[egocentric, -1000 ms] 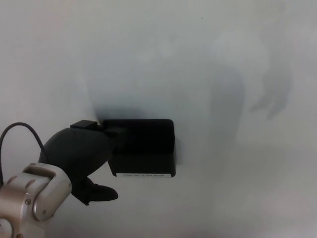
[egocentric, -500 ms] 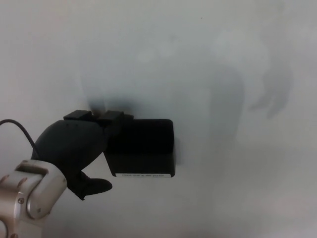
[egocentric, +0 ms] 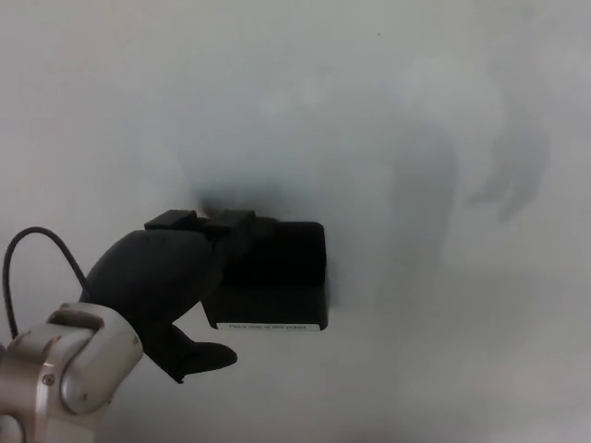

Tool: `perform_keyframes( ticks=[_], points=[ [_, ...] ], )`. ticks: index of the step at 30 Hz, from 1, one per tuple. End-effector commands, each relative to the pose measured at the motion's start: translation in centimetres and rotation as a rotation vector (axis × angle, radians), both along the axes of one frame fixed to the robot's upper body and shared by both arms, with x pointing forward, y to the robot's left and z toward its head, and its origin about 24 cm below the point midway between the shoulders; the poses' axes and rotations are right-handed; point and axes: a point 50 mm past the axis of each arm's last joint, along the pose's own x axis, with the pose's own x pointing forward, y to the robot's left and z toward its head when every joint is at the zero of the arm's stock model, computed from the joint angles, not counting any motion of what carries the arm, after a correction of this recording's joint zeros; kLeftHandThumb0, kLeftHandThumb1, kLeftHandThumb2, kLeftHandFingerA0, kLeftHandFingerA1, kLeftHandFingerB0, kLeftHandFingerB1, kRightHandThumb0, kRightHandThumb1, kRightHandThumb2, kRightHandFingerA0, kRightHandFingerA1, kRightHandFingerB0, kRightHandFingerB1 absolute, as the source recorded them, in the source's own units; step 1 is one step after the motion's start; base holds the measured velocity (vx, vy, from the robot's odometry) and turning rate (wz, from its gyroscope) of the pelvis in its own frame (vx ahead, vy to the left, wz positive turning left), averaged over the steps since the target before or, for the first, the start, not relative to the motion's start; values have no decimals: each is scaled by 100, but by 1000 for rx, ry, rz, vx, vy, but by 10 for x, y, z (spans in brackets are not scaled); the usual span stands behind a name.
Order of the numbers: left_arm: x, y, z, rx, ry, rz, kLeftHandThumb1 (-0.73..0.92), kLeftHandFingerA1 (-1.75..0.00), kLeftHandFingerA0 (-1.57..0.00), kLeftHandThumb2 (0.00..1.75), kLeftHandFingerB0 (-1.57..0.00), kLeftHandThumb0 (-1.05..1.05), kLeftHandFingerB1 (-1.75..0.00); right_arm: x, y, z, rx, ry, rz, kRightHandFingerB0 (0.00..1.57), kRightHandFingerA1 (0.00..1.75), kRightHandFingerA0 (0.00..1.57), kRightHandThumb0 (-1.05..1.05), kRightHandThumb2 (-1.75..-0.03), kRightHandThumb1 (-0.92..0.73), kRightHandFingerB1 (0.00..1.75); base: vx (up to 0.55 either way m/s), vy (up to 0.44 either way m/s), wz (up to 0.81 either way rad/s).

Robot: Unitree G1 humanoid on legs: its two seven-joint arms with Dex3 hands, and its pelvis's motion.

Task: A magnetic marker holder is on the left hand side of the white board, the robot put the index and middle finger into the opening of the container and pull off the magnetic holder and hand it to a human on the left hand side.

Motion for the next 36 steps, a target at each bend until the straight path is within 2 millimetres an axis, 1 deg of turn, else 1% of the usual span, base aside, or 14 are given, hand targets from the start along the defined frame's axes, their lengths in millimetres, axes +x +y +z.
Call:
perform_keyframes(
  ticks=[1, 8, 12, 13, 16, 20, 21, 27, 28, 29, 30, 34, 35, 36],
  points=[
    [-5, -6, 6, -69, 113, -52, 21, -52, -6, 86, 0, -37, -47, 0, -6, 2, -6, -3, -5, 42, 51, 68, -69, -61, -69, 34, 0, 0, 0],
    [1, -9, 11, -77, 146, -60, 23, -52, -5, 87, 0, -37, -47, 3, -3, 1, -6, -5, -10, 43, 50, 71, -70, -61, -68, 34, 0, 0, 0],
    [3, -5, 4, -78, 175, -42, 24, -52, -6, 87, 0, -37, -48, 1, -2, 3, -17, -16, 3, 44, 53, 72, -68, -62, -69, 34, 0, 0, 0],
    [4, -3, 2, -80, 186, -32, 24, -51, -5, 87, 0, -37, -47, 2, -4, 3, -14, -15, 5, 42, 54, 69, -70, -61, -68, 34, 0, 0, 0],
    [8, 3, -4, -72, 204, -21, 24, -50, -5, 87, 0, -37, -47, 2, -7, 3, -13, -8, 6, 43, 53, 69, -69, -62, -70, 34, 0, 0, 0],
    [9, 4, -5, -70, 207, -22, 24, -50, -5, 87, 0, -37, -47, 2, -7, 3, -16, -9, 4, 43, 53, 69, -69, -62, -70, 34, 0, 0, 0],
    [10, 5, -6, -66, 223, -17, 21, -53, -12, 85, -8, -33, -50, 2, -6, 4, -13, -9, 5, 44, 51, 74, -68, -62, -70, 34, 0, 0, 0],
    [12, 8, -7, -53, 276, -8, 21, -53, -11, 85, -8, -33, -50, 2, -5, 2, -3, -3, -3, 44, 51, 73, -69, -61, -68, 34, 0, 0, 0],
    [13, 9, -7, -45, 279, -8, 21, -53, -12, 84, -8, -32, -50, 2, -4, 2, -2, 1, -3, 39, 57, 69, -77, -77, -53, 42, 0, 0, 0],
    [14, 10, -7, -39, 282, -7, 21, -53, -12, 84, -8, -32, -50, 2, -4, 2, -2, 3, -4, 39, 57, 69, -77, -77, -53, 42, 0, 0, 0],
    [15, 11, -8, -30, 284, 1, 22, -53, -11, 85, -8, -32, -50, 2, -4, 2, 0, -4, 3, 34, 62, 63, -76, -96, -59, 47, 0, 0, 0],
    [15, 12, -9, -28, 285, 5, 22, -53, -11, 85, -8, -32, -50, 2, -5, 3, 1, -8, 6, 34, 62, 63, -76, -96, -59, 47, 0, 0, 0],
    [15, 12, -10, -25, 280, 6, 21, -53, -11, 85, -7, -33, -50, 1, -5, 3, 4, -11, 5, 43, 53, 72, -69, -61, -68, 33, 0, 0, 0],
    [15, 13, -11, -22, 274, 8, 21, -53, -11, 85, -7, -33, -50, 0, -5, 4, 8, -16, 4, 43, 53, 72, -69, -61, -68, 33, 0, 0, 0]
  ],
)
